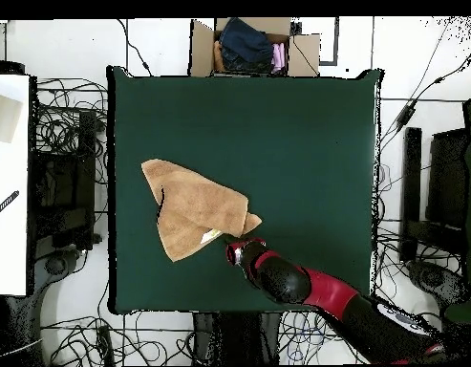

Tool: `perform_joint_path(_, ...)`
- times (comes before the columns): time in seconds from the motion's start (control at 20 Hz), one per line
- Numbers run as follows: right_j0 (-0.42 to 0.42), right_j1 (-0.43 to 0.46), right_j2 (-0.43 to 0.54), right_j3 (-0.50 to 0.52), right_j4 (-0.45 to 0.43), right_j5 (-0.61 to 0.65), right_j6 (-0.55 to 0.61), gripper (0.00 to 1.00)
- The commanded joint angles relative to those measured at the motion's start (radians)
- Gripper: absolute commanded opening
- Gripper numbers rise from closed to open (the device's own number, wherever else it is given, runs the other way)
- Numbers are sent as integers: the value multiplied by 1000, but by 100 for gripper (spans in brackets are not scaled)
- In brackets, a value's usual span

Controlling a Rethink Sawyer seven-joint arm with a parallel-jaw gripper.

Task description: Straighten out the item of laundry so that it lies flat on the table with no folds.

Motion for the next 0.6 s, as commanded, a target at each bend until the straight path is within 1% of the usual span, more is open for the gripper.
perform_joint_path(0.05, 74, -43, 1, -18, -35, -73, 167, 100)
perform_joint_path(0.15, 82, -55, -13, -15, -34, -95, 179, 100)
perform_joint_path(0.2, 86, -60, -19, -13, -31, -106, 185, 0)
perform_joint_path(0.45, 136, -102, -76, -7, -22, -156, 207, 0)
perform_joint_path(0.6, 140, -108, -80, -6, -12, -152, 204, 0)
